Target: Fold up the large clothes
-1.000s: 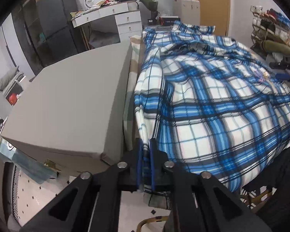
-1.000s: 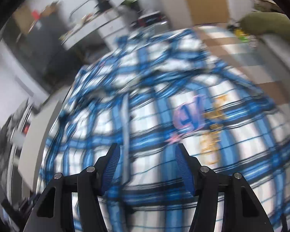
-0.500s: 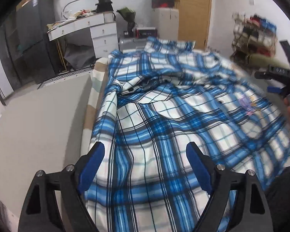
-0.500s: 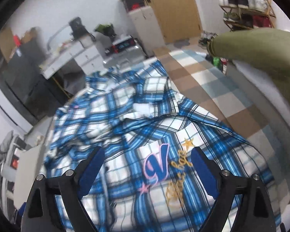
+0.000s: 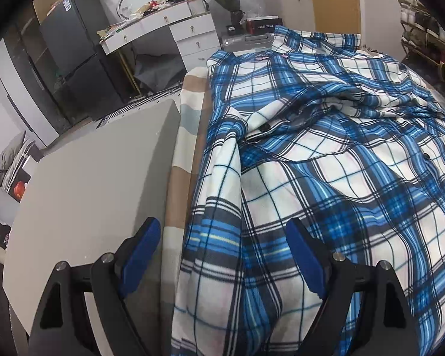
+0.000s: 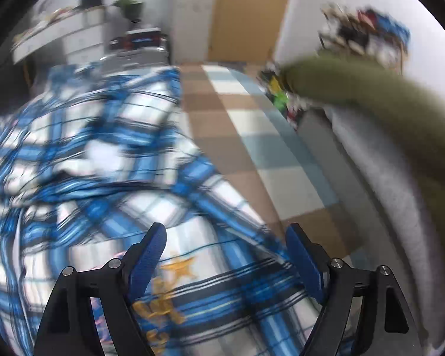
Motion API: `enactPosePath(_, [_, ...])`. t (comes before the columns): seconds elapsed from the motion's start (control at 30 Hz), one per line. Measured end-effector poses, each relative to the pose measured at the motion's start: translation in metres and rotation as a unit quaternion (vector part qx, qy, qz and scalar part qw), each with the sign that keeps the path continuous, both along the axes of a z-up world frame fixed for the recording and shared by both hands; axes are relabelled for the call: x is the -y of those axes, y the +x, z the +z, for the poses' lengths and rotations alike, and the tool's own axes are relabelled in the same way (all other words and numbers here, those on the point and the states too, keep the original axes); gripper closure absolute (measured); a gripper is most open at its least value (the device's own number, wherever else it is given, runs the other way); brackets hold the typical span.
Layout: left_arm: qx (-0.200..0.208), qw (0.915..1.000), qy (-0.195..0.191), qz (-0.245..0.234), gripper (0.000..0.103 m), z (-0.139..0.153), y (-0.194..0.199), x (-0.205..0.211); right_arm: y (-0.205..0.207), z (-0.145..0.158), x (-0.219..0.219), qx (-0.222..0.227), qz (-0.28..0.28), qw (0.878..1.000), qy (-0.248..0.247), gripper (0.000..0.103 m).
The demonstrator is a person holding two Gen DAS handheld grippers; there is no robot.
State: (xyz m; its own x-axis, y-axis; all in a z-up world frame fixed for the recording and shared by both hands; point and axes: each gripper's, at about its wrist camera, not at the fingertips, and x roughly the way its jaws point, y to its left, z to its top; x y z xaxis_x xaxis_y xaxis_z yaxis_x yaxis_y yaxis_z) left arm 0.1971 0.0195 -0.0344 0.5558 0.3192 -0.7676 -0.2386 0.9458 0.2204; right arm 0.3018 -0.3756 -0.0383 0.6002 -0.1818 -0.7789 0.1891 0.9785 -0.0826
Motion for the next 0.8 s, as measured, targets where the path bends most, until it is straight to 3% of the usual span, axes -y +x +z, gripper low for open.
enactPosePath(0.07, [-0.006,0.9999,-0.012,0.004,0.020,-0.005,0.004,-0.001,0.003,-0.004,0.017,-0.008,-0.022,0.999,0.040,0.024])
enactPosePath(0.13, [-0.008,0.9999,-0.015,0.002,0.020,-0.007,0.007,-0.002,0.004,-0.007,0.022,-0.016,-0.029,0.998,0.047,0.045])
enactPosePath(0.17, [-0.008,0.9999,-0.014,0.002,0.021,-0.008,0.009,-0.001,0.005,-0.009,0.020,-0.019,-0.023,0.999,0.038,0.049])
enactPosePath(0.2, [-0.003,0.9999,-0.013,0.001,0.029,-0.009,0.008,0.000,0.005,-0.011,0.017,-0.019,-0.013,0.999,0.024,0.056])
enactPosePath(0.23, [0.004,0.9998,-0.018,-0.003,0.051,-0.008,0.007,0.000,0.005,-0.012,0.013,-0.017,-0.005,1.000,0.010,0.070])
enactPosePath(0.27, [0.006,0.9997,-0.022,-0.004,0.065,-0.008,0.006,0.001,0.004,-0.012,0.010,-0.011,0.001,1.000,0.005,0.073])
enactPosePath(0.3, [0.005,0.9997,-0.024,0.000,0.096,-0.008,0.006,0.000,0.003,-0.011,0.007,-0.008,0.006,1.000,-0.004,0.089])
enactPosePath(0.33, [0.000,0.9997,-0.025,0.003,0.103,-0.009,0.006,-0.001,0.001,-0.011,0.004,-0.009,0.009,1.000,-0.014,0.099])
enactPosePath(0.57, [0.007,0.9999,-0.013,-0.001,0.103,-0.008,-0.014,-0.003,-0.013,-0.007,-0.003,-0.017,0.044,0.998,-0.047,0.101])
enactPosePath(0.7, [0.000,0.9996,0.018,-0.020,0.103,-0.010,-0.032,0.004,-0.039,0.000,0.006,-0.027,0.029,0.999,-0.030,0.101])
enactPosePath(0.8, [-0.001,0.9997,0.011,-0.023,0.103,-0.007,-0.039,0.004,-0.059,0.002,0.006,-0.025,0.018,0.998,-0.046,0.100])
